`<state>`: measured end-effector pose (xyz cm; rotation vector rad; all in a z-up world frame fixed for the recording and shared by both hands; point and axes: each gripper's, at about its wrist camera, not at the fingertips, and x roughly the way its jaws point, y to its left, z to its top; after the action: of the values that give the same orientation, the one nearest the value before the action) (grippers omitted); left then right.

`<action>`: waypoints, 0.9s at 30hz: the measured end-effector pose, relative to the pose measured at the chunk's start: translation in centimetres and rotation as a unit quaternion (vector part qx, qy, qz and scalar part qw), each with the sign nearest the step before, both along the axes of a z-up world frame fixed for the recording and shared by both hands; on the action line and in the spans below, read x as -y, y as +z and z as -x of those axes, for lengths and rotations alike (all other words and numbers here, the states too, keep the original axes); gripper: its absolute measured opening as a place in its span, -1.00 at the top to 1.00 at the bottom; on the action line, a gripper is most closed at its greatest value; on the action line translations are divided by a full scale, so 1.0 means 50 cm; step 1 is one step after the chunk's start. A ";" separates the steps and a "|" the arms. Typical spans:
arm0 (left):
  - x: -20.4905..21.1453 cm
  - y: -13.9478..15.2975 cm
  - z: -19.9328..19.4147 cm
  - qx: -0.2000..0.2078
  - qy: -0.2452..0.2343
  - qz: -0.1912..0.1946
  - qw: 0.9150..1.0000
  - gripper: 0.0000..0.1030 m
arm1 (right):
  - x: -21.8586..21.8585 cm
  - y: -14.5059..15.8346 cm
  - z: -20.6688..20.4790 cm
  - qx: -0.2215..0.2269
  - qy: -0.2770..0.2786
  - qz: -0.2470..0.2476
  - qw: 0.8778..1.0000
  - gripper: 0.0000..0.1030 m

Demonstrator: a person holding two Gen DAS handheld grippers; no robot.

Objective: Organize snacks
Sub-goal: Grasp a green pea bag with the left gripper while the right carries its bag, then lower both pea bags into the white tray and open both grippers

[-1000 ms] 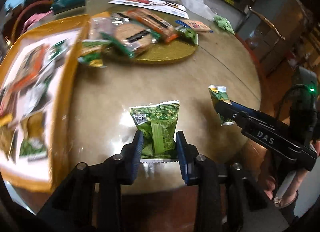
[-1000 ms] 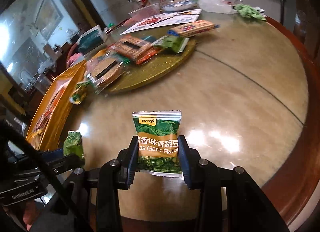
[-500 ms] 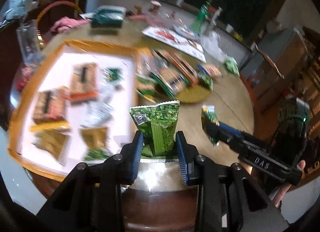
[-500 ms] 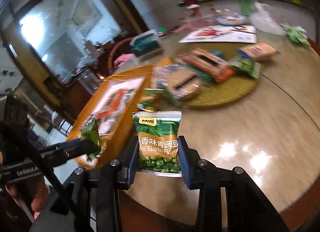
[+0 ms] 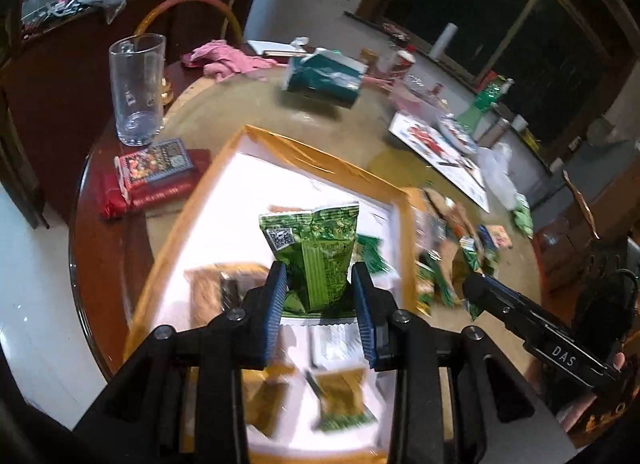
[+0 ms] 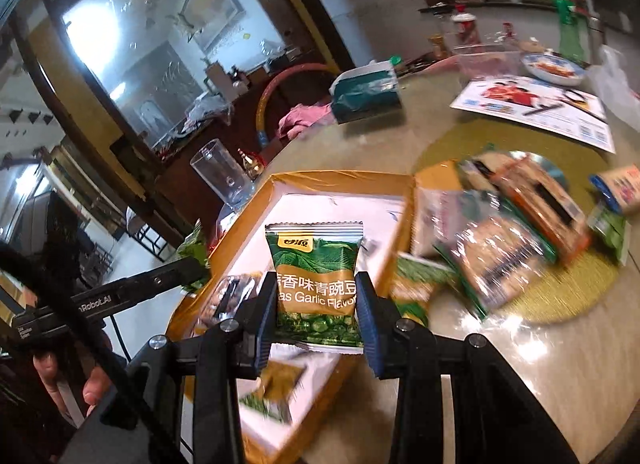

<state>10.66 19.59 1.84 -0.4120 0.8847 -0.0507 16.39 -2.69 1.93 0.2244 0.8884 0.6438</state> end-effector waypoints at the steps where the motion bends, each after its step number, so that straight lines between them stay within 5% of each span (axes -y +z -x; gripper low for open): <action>1: -0.010 -0.004 -0.013 -0.001 0.005 0.002 1.000 0.32 | -0.009 -0.003 -0.011 -0.002 -0.001 0.002 1.000 0.29; 7: -0.041 -0.029 -0.094 -0.021 0.011 -0.011 1.000 0.32 | -0.058 -0.004 -0.102 -0.002 -0.017 0.011 1.000 0.29; 12: -0.058 -0.083 -0.156 -0.056 0.012 -0.025 0.998 0.32 | -0.096 -0.062 -0.177 -0.030 -0.026 0.051 0.998 0.29; 22: -0.060 -0.141 -0.181 -0.104 0.014 -0.055 0.993 0.30 | -0.119 -0.124 -0.208 -0.046 -0.045 0.101 0.993 0.26; 24: -0.064 -0.142 -0.178 -0.105 0.015 -0.051 0.993 0.23 | -0.125 -0.122 -0.207 -0.040 -0.048 0.112 0.992 0.25; 26: -0.064 -0.140 -0.173 -0.108 0.015 -0.055 0.992 -0.23 | -0.130 -0.120 -0.208 -0.040 -0.042 0.115 0.992 0.12; 27: -0.064 -0.134 -0.165 -0.101 0.019 -0.061 0.993 -0.27 | -0.131 -0.118 -0.211 -0.043 -0.039 0.109 0.992 0.08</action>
<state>18.89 22.77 -4.88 -0.3236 1.0740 0.0809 26.96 3.85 -3.99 0.0904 1.0212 0.4628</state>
